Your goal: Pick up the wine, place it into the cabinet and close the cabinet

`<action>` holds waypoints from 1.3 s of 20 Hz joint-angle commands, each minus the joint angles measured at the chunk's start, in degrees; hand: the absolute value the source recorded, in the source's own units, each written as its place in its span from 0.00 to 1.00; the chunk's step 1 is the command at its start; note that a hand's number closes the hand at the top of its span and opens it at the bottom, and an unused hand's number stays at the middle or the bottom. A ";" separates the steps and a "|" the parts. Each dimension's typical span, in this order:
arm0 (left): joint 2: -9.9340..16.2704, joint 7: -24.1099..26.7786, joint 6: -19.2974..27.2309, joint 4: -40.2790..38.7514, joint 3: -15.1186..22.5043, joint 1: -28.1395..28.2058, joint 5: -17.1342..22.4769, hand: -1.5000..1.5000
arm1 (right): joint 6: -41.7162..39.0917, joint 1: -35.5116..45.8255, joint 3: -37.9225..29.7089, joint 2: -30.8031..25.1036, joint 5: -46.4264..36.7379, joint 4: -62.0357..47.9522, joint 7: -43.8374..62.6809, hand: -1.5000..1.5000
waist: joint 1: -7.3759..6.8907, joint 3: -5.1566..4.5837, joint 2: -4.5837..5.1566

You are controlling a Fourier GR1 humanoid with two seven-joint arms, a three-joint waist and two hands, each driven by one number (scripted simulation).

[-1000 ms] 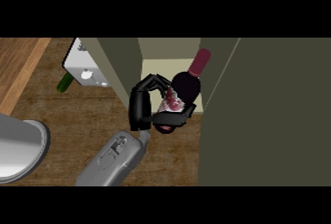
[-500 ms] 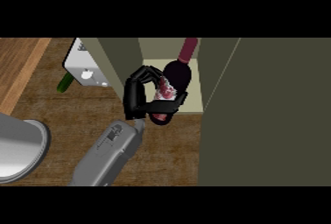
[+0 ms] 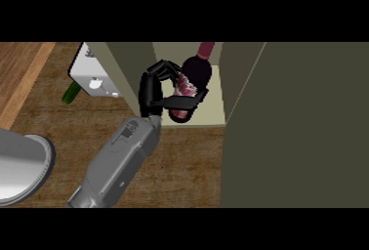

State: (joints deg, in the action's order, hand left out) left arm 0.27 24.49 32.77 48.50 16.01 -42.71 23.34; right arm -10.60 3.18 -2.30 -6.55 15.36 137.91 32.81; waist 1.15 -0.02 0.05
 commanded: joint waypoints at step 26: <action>-0.27 14.92 -4.04 -30.41 -16.24 -17.53 7.22 1.00 | 0.10 -0.72 2.01 1.26 3.64 6.18 2.49 0.00 | 2.11 -0.06 0.67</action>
State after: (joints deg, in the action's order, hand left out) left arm -0.04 38.48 30.62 20.04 2.89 -60.31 27.18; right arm -11.61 4.11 -1.71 -6.17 16.36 137.15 32.53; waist 2.70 0.03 0.57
